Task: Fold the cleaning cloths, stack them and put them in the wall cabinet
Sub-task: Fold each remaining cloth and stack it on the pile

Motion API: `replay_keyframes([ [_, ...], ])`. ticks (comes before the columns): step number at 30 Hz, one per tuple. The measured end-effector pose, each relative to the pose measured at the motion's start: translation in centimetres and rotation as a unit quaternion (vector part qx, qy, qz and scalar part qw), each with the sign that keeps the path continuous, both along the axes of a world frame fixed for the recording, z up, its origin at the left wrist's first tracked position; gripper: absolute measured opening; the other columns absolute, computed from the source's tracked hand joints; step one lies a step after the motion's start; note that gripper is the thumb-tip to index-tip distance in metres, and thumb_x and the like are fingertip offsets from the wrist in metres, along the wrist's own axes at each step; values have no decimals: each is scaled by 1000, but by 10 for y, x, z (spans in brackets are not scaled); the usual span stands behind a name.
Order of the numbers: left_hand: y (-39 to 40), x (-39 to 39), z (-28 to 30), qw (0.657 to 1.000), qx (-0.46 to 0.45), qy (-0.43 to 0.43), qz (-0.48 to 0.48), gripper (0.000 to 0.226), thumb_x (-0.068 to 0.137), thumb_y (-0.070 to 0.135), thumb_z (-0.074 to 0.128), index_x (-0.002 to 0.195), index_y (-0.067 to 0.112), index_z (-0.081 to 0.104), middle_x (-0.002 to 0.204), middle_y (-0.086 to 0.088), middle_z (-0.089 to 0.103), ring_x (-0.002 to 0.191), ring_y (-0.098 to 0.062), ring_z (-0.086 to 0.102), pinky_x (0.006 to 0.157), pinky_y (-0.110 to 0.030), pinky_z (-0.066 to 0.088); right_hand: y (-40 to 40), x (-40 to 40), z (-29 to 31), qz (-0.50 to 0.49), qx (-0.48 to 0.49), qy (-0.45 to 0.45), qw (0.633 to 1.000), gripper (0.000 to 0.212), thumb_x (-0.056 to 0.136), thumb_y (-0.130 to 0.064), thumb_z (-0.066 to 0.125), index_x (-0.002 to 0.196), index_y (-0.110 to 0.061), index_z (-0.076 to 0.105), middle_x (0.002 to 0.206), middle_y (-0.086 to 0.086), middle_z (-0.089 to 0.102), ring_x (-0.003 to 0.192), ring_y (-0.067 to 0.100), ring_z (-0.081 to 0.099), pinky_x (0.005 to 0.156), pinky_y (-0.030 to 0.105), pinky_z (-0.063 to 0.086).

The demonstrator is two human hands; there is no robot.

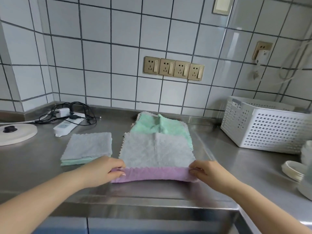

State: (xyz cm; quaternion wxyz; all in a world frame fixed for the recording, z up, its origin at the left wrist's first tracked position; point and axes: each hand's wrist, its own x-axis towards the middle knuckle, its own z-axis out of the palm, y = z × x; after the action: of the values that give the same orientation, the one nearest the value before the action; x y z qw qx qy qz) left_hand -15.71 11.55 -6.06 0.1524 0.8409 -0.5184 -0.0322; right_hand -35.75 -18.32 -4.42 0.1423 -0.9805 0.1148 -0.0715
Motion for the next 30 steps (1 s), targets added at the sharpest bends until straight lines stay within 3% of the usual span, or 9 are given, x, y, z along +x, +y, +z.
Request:
replay_keyframes([
  [5,11,-14,0,998,-26,43,23,28,93,36,51,72,19,45,62,10,41,59,-5,37,57,-22,26,16,-11,4,-19,2,5,1000,16,91,-30,54,102,-29,65,96,-17,67,91,7,62,83,24,48],
  [9,16,-19,3,992,-19,126,22,30,94,36,50,76,12,44,68,9,35,61,-2,32,58,-20,25,19,-18,6,-16,20,63,998,10,90,-36,56,93,-36,65,83,-22,62,81,3,59,71,14,43],
  [12,16,-16,11,979,-3,202,21,43,84,53,54,78,11,53,71,7,41,64,-4,38,62,-20,31,16,-19,6,-17,34,115,993,8,88,-39,57,82,-42,61,85,-20,64,83,6,61,72,17,44],
  [16,-1,-10,13,982,-16,178,68,27,93,35,53,73,17,49,62,7,42,51,-2,43,53,-17,36,5,-5,8,-58,85,29,994,10,90,-31,59,94,-39,62,91,-8,68,83,12,62,69,20,45],
  [18,-12,-6,16,979,-52,168,99,17,95,28,50,80,20,53,65,7,49,52,-3,48,51,-17,38,-2,7,9,-73,123,-3,990,19,92,-27,57,109,-34,61,94,-4,68,82,13,62,66,19,44],
  [20,-20,-1,21,974,-67,172,135,9,96,22,45,101,23,53,80,0,58,58,-9,49,54,-21,41,-7,21,7,-88,148,-19,985,27,92,-19,57,118,-26,60,95,-3,65,79,10,59,63,16,44],
  [23,-32,11,19,960,-61,204,183,28,96,17,42,124,19,43,85,-9,55,55,-17,45,52,-25,45,-14,45,2,-115,147,-28,982,30,90,-13,55,118,-20,61,91,-4,61,78,11,55,63,20,41],
  [26,-38,18,15,953,-58,208,213,35,96,19,42,131,17,35,86,-9,52,55,-19,45,49,-25,45,-17,66,-4,-137,113,-11,984,30,89,-14,53,116,-23,61,103,-3,64,86,11,54,65,21,39],
  [30,-38,24,8,952,-64,192,229,40,94,26,51,129,16,36,113,-8,50,57,-14,47,50,-24,43,-21,78,-13,-144,78,-7,987,26,89,-20,54,114,-25,61,113,-6,67,92,12,56,60,17,38],
])
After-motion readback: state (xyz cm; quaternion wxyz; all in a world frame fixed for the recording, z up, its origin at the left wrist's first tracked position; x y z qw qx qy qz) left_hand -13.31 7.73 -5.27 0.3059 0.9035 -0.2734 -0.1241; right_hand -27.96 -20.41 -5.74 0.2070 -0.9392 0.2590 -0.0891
